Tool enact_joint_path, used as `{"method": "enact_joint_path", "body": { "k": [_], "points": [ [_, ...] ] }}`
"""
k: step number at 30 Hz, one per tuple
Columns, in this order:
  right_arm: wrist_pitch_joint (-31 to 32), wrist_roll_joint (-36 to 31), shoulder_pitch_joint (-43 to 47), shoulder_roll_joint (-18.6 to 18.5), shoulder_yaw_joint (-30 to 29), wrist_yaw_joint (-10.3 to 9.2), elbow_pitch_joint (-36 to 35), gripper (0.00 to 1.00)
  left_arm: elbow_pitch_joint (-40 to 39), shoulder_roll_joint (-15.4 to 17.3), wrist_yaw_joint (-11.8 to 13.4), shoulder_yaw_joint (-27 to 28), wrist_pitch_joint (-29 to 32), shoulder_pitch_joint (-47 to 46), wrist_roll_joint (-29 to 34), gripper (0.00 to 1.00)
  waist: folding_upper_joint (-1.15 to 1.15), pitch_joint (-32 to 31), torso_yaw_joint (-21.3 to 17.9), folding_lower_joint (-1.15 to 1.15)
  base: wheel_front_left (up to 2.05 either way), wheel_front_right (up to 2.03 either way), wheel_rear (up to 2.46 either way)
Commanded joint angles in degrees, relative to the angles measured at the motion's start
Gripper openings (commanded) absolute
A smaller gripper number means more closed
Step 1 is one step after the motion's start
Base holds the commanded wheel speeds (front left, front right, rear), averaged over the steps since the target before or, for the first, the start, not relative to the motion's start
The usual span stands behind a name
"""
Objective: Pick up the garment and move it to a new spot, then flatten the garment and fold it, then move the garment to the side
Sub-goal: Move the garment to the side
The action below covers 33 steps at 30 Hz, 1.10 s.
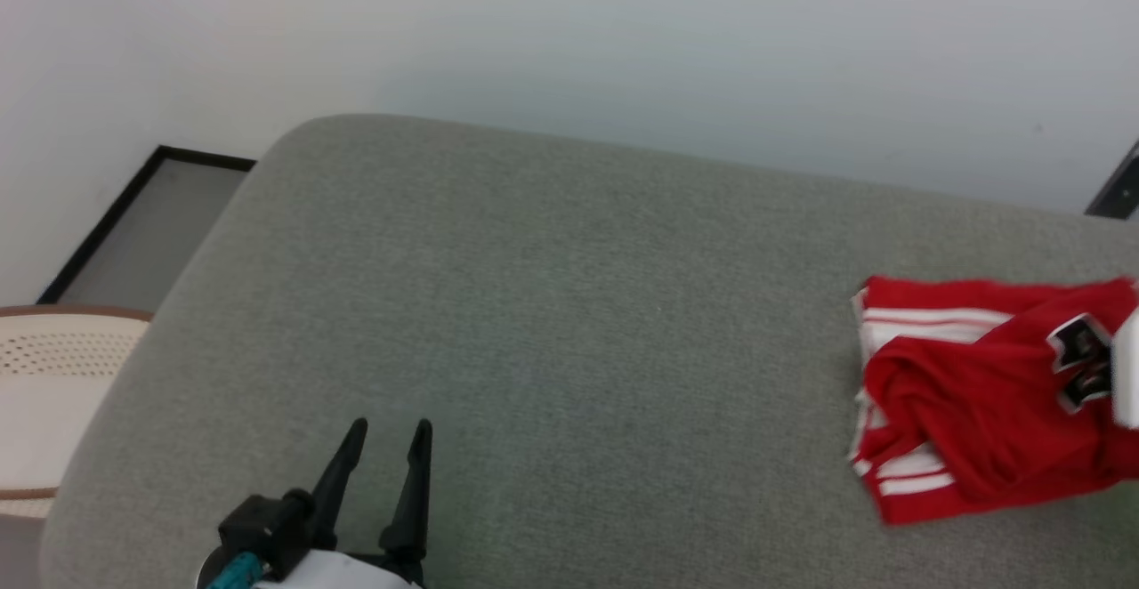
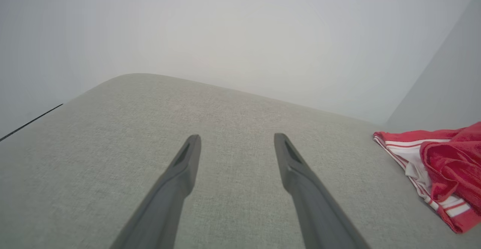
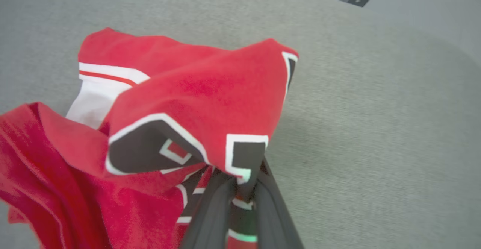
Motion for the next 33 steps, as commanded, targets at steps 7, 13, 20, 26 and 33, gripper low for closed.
{"method": "enact_joint_path", "body": {
  "k": [7,13,20,26,33],
  "points": [
    [-0.38,1.27,-5.32,-6.29,1.80,-0.11,-0.30,0.00,-0.81,0.00,0.32,-0.01,-0.51,-2.86,0.08,1.00,0.00,4.98,-4.46,0.00,0.00,0.00,0.00],
    [-0.03,1.85,-8.33,-10.96,3.73,-0.11,-1.38,0.00,-0.73,-0.31,0.22,-0.23,-0.65,-4.61,-0.07,1.00,0.00,7.73,-6.51,0.00,0.00,0.00,0.00],
    [0.52,3.38,-10.52,-16.69,5.83,-0.11,-2.88,0.00,-0.25,-0.61,0.10,-0.64,-0.76,-6.09,0.37,1.00,0.00,9.71,-8.38,0.00,0.00,0.00,0.00],
    [1.59,3.25,-12.35,-21.06,7.64,-0.11,-4.14,0.00,-0.93,-0.88,0.04,-0.48,-0.79,-7.05,0.53,1.00,0.00,11.06,-9.34,0.00,0.00,0.00,0.00],
    [2.92,1.11,-13.01,-24.04,9.34,-0.11,-4.48,0.00,-1.48,-1.11,-0.08,-0.95,-0.80,-8.49,0.86,1.00,0.00,13.35,-9.16,0.00,0.00,0.00,0.00]
  ]
}}
